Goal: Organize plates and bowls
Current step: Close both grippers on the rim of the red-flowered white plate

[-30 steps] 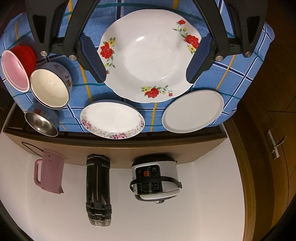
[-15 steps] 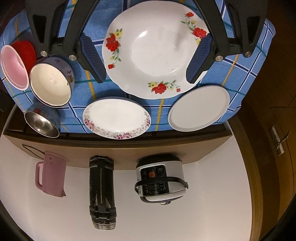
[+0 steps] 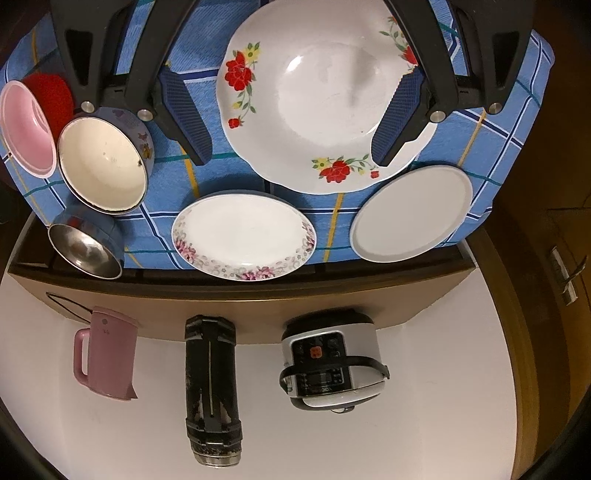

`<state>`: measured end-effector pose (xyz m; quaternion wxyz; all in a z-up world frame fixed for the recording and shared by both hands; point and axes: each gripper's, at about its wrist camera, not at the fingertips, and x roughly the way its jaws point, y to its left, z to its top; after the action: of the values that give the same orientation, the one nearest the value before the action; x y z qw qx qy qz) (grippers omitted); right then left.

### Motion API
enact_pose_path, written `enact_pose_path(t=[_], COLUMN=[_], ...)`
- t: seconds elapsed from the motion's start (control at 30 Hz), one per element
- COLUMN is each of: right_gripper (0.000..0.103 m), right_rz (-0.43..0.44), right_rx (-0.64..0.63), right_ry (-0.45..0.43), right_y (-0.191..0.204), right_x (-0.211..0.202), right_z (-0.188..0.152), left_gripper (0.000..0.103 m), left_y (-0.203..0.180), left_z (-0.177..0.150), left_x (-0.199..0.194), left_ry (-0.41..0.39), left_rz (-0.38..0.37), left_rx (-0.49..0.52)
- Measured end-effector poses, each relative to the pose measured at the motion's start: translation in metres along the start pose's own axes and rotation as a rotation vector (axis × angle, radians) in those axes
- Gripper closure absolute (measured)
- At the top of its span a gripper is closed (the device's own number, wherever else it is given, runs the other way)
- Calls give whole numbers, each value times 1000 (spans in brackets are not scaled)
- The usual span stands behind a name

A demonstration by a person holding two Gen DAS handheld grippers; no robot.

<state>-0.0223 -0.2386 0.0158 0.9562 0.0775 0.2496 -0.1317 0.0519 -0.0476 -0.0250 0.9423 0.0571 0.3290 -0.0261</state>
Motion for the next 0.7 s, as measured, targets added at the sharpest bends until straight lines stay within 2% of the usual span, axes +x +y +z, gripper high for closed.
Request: enact_pose_path(t=[0.1, 0.4, 0.5, 0.57, 0.7], right_gripper=[0, 0, 4, 13, 14], right_rz=[-26, -88, -105, -107, -92], right_rx=[-8, -3, -9, -1, 48], right_ry=[0, 2, 7, 21, 47], right_y=[-8, -40, -53, -61, -74], right_x=[1, -1, -4, -3, -3], right_z=[-1, -2, -7, -9, -12], left_gripper=[13, 13, 13, 13, 13], left_y=[-6, -27, -38, -48, -56], left_z=[0, 1, 1, 1, 1], left_x=[3, 3, -5, -11, -15], left_ry=[-2, 9, -7, -11, -22], left_rz=[-14, -123, -171, -221, -223], left_rx=[20, 47, 64, 91, 116])
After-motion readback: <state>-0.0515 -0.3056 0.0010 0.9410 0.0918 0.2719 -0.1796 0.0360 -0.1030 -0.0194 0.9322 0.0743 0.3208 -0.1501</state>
